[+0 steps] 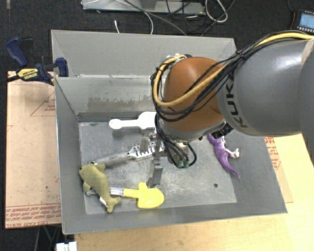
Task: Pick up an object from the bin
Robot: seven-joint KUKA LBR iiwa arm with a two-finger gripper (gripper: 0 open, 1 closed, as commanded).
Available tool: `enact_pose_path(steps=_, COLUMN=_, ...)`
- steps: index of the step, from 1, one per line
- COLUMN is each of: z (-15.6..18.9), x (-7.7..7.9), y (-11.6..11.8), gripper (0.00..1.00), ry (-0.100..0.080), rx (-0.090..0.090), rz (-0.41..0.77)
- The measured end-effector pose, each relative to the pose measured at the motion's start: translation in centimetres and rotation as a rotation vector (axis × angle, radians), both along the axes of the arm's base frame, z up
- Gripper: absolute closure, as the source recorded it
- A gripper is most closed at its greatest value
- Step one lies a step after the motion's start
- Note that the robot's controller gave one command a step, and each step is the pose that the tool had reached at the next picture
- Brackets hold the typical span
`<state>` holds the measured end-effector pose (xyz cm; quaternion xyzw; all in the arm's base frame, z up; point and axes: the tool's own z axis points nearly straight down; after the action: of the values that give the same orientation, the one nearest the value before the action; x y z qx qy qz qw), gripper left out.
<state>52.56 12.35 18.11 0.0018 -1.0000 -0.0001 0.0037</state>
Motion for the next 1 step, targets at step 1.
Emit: enact_pose_path(steps=1, z=0.44, x=0.19, y=-0.08, gripper=0.00, ry=-0.008, rx=0.001, rz=-0.004)
